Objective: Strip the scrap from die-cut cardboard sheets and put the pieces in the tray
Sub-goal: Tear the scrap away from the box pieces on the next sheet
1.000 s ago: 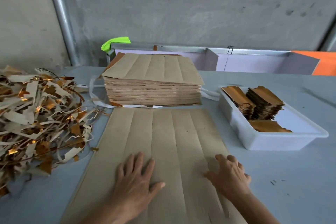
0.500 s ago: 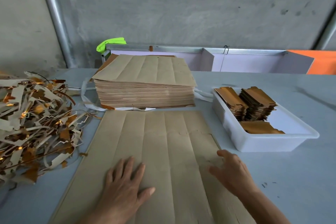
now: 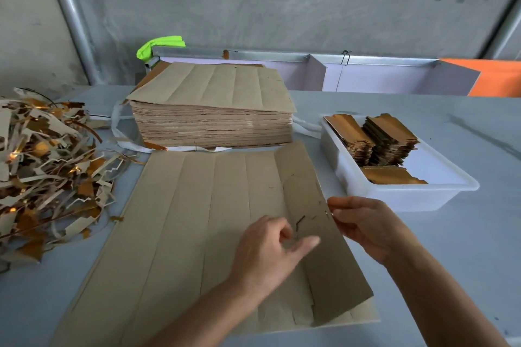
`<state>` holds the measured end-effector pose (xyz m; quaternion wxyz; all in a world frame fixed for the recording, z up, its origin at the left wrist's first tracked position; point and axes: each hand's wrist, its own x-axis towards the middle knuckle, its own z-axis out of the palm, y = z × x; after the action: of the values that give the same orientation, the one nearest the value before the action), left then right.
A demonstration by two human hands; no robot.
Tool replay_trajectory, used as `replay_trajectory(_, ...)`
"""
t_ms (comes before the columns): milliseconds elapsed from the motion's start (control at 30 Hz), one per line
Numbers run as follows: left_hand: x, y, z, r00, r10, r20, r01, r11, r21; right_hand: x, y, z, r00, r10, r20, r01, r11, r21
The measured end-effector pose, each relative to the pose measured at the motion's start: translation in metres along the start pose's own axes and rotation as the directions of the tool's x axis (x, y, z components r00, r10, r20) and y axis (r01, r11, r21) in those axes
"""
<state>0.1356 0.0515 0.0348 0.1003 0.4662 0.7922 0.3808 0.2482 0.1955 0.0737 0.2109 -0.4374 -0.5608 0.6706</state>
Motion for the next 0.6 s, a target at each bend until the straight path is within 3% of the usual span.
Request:
replay_trajectory(67,0.01,0.019,0.006,0.992,-0.124,0.015,0.124,0.975,-0.184,0.001,0.0,0.003,1.0,-0.018,0.014,0.018,1.0,-0.004)
replay_trajectory(167,0.022,0.036,0.015,0.967,-0.242,0.078,0.253,0.95,-0.185,0.003,0.0,0.006,0.999,-0.014,0.04,0.013,1.0,0.013)
replay_trajectory(233,0.025,0.038,0.021,0.961,-0.249,0.121,0.267,0.948,-0.173,0.005,0.0,0.005,0.998,-0.003,0.058,0.0,0.999,0.053)
replay_trajectory(367,0.024,0.029,0.025,0.923,-0.324,0.209,0.38,0.858,-0.347,0.008,0.002,0.001,0.999,0.003,0.049,-0.006,0.998,0.056)
replay_trajectory(500,0.021,0.022,0.02,0.908,-0.337,0.248,0.413,0.818,-0.4,0.009,0.01,0.002,0.999,0.018,0.035,-0.014,0.992,-0.124)
replay_trajectory(600,0.02,0.02,0.016,0.916,-0.316,0.248,0.395,0.819,-0.417,0.007,0.013,0.007,0.997,0.027,0.073,-0.016,0.99,-0.141)
